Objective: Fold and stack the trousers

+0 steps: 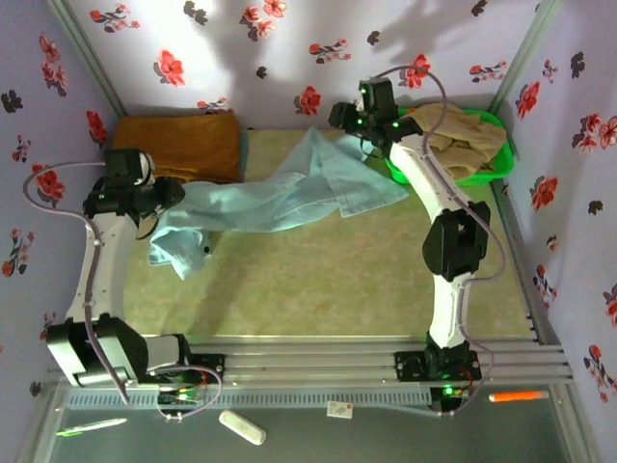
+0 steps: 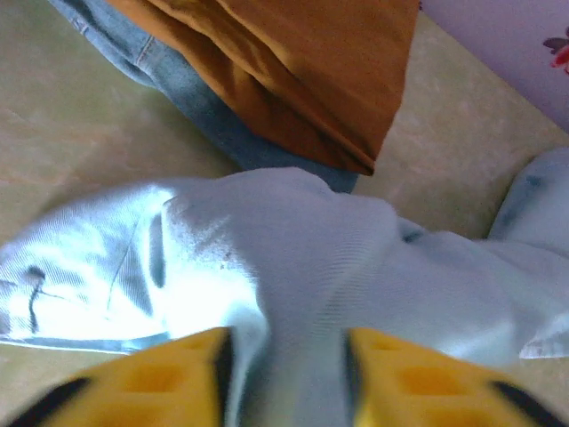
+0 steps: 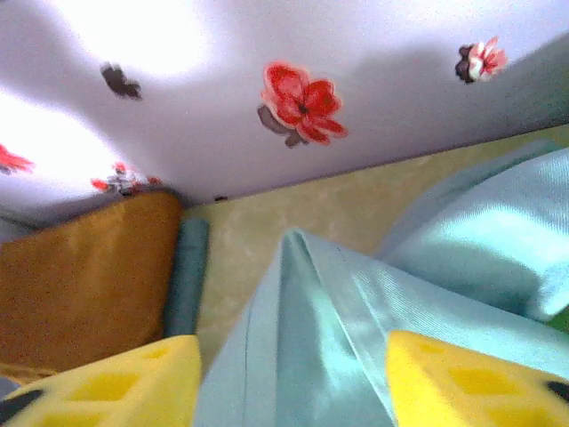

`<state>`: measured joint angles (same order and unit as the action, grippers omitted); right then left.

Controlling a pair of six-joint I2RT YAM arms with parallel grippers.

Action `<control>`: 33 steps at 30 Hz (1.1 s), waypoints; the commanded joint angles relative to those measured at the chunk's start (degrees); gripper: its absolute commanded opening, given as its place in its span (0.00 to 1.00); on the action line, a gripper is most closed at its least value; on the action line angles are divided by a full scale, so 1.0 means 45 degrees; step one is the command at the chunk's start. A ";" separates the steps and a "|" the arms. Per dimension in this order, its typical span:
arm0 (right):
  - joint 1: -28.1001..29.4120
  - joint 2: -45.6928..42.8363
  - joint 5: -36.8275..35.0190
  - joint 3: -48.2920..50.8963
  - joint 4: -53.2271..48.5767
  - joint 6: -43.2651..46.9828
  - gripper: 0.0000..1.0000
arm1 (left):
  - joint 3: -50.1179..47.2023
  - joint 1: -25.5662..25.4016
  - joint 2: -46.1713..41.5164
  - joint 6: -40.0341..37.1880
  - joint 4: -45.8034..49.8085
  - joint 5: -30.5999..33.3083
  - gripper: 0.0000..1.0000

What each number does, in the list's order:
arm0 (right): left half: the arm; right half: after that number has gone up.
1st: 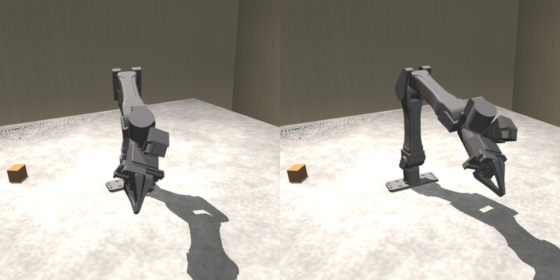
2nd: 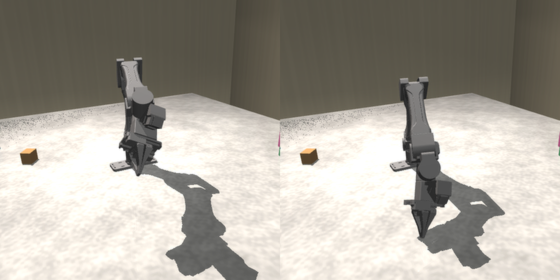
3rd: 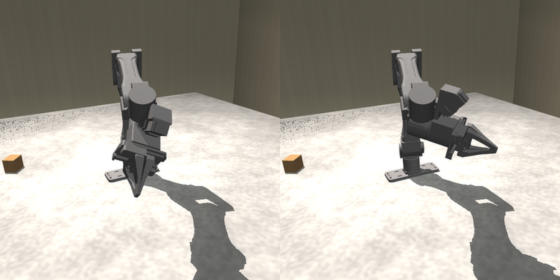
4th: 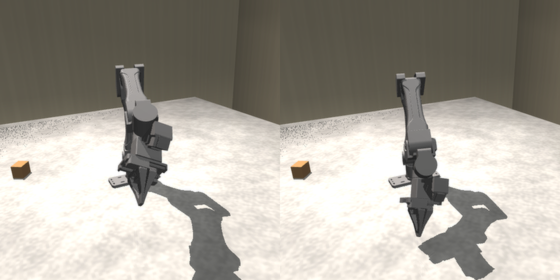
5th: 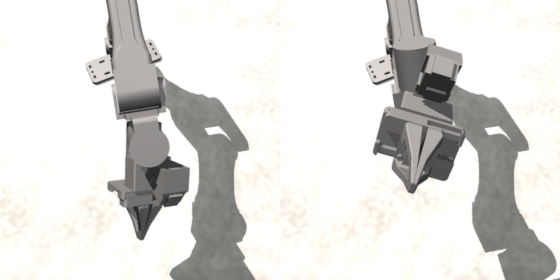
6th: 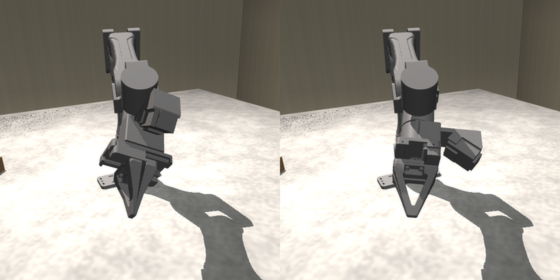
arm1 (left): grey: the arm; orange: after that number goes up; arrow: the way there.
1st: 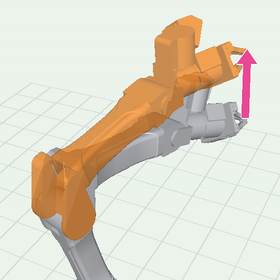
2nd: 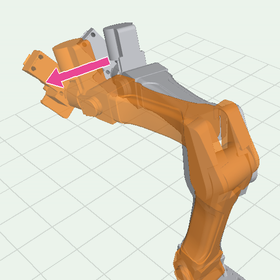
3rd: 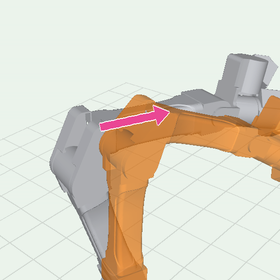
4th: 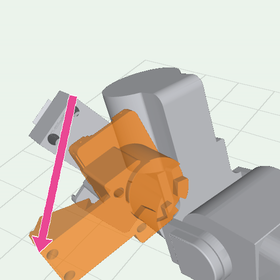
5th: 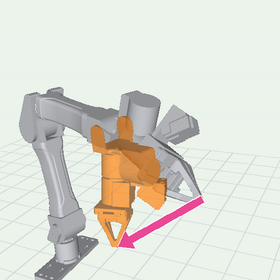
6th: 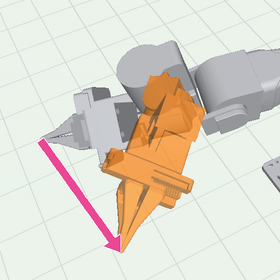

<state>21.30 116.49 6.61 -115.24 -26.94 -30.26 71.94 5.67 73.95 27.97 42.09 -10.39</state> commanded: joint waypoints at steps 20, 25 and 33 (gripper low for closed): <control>0.1367 0.1944 0.0229 0.4491 0.1552 -0.2707 0.84 | -0.7525 -0.0029 -0.3003 0.3686 -0.3391 0.1667 1.00; 0.1264 0.3390 0.0283 0.2418 0.0008 -0.2309 0.44 | -0.7866 -0.0069 -0.1505 0.3492 -0.4329 0.1689 0.76; 0.0944 0.1933 -0.0023 0.4283 0.0750 -0.1837 0.00 | -0.7166 -0.0084 -0.2440 0.2909 -0.3607 0.1606 0.00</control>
<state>26.70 129.80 7.64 -99.79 -22.13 -39.99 37.36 5.61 65.60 42.61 24.45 -4.47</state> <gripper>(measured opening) 0.056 0.062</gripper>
